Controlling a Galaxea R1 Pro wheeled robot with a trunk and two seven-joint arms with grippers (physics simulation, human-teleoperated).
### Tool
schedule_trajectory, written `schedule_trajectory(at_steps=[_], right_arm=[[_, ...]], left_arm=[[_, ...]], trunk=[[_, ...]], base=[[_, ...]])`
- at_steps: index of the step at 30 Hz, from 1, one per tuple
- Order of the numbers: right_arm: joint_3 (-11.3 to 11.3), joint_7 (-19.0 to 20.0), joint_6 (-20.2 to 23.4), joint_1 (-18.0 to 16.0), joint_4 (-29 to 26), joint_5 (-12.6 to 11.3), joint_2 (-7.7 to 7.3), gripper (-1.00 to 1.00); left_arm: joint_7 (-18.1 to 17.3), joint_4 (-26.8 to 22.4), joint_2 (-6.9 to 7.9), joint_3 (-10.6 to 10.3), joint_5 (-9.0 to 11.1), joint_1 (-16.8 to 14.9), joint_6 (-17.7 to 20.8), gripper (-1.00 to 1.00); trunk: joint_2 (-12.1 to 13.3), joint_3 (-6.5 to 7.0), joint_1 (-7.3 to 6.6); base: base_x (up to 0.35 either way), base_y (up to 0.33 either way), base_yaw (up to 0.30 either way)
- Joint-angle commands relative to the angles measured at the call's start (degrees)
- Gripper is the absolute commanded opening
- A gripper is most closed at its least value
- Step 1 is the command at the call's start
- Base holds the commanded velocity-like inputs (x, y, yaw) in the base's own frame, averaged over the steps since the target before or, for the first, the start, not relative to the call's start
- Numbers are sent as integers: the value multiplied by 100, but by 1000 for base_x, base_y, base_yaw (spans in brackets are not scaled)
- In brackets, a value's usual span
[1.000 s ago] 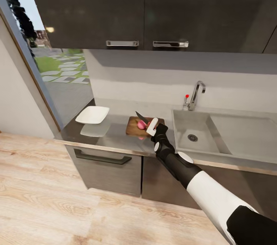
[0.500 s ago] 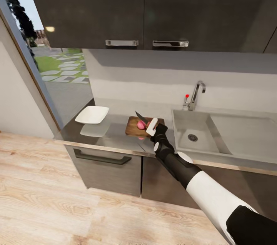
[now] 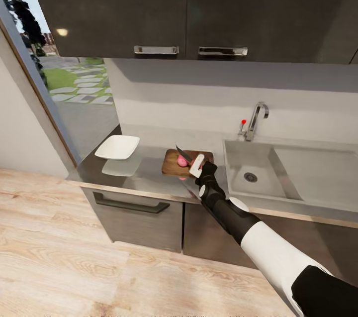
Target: In the kitchen, take the Vidalia onion out of the sink, dice it on the chopping board with the paring knife, put the diced onion into the bowl on the countertop, then place both the paring knife and the chopping board into the sink.
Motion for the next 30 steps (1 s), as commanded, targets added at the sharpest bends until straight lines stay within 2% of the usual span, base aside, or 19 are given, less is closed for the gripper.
schedule_trajectory(at_steps=[1, 7, 15, 30], right_arm=[[22, -21, 39, -8, 27, 9, 0, -100], [16, -26, 39, -6, 86, 9, -5, -100], [-198, -71, 29, -8, -34, 27, 27, -100], [-200, -68, 22, -8, -42, 27, 15, -100]], left_arm=[[48, -11, 9, -48, 38, 0, -11, 100], [48, -11, 8, -47, 39, 0, -10, 100], [48, 86, 8, -46, 38, 0, -18, 100], [48, 92, 8, -48, 39, 0, -18, 100]], trunk=[[-12, -20, 3], [-12, -76, 3], [-12, -76, 3], [-12, -76, 3]], base=[[10, 0, 0], [2, 0, 0], [94, 0, 0], [76, 0, 0]])
